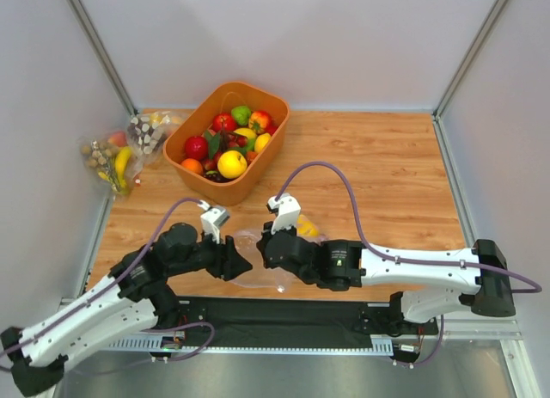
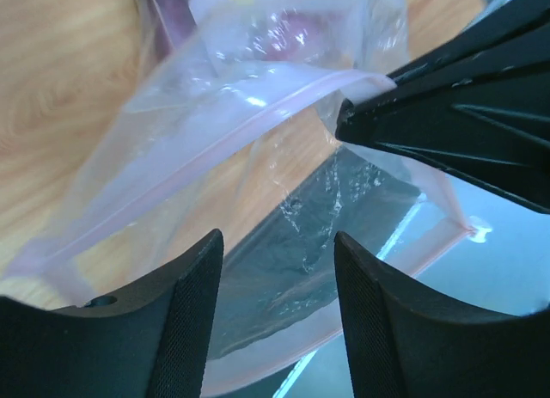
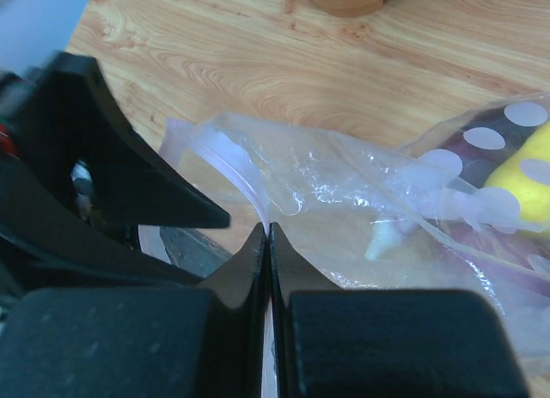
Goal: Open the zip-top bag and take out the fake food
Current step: Pick up the fake vegetable from the zipper food storage bag.
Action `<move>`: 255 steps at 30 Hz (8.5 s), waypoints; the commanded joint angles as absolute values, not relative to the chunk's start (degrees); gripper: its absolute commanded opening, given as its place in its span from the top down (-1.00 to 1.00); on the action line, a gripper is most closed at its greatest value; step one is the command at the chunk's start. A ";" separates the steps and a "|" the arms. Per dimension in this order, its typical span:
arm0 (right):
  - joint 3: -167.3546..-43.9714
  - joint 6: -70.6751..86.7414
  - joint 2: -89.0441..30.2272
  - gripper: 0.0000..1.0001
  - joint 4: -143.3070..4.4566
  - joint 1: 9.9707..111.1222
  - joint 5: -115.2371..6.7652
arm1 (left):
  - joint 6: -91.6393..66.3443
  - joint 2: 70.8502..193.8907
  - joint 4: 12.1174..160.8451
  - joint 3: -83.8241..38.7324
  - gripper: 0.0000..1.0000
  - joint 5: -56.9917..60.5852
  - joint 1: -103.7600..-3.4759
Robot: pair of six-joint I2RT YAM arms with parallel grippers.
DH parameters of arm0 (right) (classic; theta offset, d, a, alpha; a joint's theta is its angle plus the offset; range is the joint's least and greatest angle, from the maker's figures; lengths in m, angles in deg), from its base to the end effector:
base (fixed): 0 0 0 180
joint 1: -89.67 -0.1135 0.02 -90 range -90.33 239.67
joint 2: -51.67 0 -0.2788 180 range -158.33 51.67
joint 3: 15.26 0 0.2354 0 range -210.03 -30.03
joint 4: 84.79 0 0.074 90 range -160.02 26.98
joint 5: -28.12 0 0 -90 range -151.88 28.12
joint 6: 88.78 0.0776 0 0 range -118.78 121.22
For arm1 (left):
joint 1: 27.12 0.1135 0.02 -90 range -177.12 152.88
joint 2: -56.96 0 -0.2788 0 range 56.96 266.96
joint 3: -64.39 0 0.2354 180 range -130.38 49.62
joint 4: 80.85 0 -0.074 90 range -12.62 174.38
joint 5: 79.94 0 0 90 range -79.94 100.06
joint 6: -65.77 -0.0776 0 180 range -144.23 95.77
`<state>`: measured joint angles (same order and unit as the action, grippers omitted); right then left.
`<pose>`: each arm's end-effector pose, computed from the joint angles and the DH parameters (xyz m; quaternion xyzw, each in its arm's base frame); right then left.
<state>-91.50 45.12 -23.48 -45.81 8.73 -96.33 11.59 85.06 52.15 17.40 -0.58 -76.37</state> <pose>0.0895 0.2822 0.3027 -0.1492 0.8550 0.2487 0.4300 0.0736 -0.1073 0.2502 0.1472 0.8425 -0.4047 0.3235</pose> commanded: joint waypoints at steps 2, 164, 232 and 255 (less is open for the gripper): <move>-91.99 46.92 -22.42 0.99 -44.98 8.11 -99.31 | 11.89 94.99 55.64 14.47 -0.27 13.97 -85.20; -56.66 48.50 6.41 0.99 -36.10 44.85 -84.38 | -2.70 137.49 82.90 2.95 1.00 20.52 -91.01; -86.82 66.86 -16.80 0.14 -25.45 -8.68 -114.69 | 13.04 127.63 63.28 0.14 1.00 24.03 -88.99; -79.42 59.22 -22.06 0.99 -40.50 -8.41 -103.90 | 11.11 130.35 63.20 -3.20 1.00 19.12 -83.99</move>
